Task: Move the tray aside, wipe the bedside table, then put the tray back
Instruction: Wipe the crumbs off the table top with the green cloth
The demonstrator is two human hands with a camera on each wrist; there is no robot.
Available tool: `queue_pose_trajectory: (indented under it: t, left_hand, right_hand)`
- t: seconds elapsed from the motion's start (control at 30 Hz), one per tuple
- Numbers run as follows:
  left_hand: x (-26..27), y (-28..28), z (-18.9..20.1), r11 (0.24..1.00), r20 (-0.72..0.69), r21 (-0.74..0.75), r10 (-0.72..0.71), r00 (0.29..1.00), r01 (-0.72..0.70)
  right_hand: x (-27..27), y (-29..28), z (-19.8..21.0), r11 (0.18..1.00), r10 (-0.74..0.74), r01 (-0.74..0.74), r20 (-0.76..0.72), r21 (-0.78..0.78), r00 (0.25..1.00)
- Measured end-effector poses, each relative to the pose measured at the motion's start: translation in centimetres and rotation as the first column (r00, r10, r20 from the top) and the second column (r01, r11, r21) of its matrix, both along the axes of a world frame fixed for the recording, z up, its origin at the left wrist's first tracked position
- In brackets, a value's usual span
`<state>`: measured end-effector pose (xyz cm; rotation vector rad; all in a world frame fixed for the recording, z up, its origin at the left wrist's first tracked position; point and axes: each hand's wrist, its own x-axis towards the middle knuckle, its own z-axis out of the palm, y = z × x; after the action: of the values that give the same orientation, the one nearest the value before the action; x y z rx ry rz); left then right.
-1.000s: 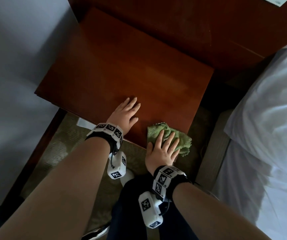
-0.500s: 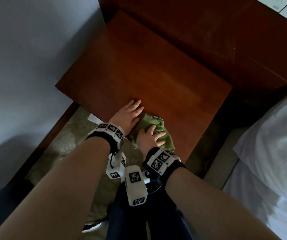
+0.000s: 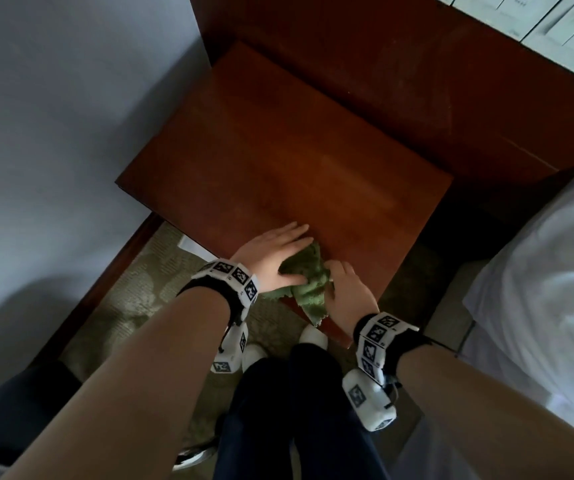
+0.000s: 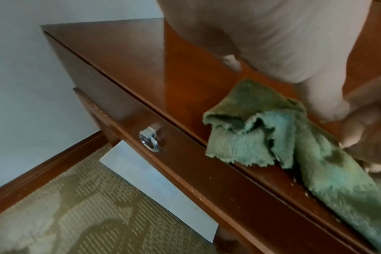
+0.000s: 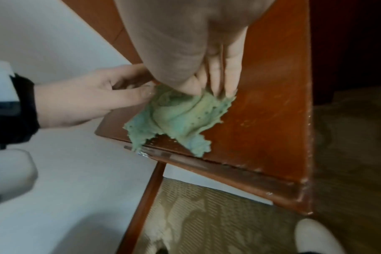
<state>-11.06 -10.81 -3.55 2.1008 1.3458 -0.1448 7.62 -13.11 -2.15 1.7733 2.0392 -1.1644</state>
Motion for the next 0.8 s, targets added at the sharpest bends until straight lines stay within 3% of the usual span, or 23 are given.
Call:
queue_pose_trajectory:
  t: [0.1, 0.43, 0.57, 0.8]
  left_hand:
    - [1.3, -0.5, -0.6, 0.998, -0.032, -0.026, -0.052, 0.998, 0.052]
    - [1.6, -1.1, -1.8, 0.985, -0.114, -0.032, -0.173, 0.978, 0.170]
    - [0.4, -1.5, -1.1, 0.996, -0.125, 0.007, -0.093, 0.988, 0.094]
    - [-2.5, -1.0, 0.1, 0.999, -0.152, 0.032, 0.037, 0.988, -0.033]
  right_hand:
    - [1.1, 0.0, -0.2, 0.993, 0.108, -0.108, -0.002, -0.048, 0.994]
    - [0.1, -0.4, -1.7, 0.986, -0.059, 0.036, -0.139, -0.164, 0.988]
    - [-0.8, -0.3, -1.9, 0.984, -0.110, 0.089, -0.136, -0.151, 0.985]
    - [-3.3, 1.8, -1.8, 0.996, 0.027, -0.028, -0.009, -0.090, 1.000]
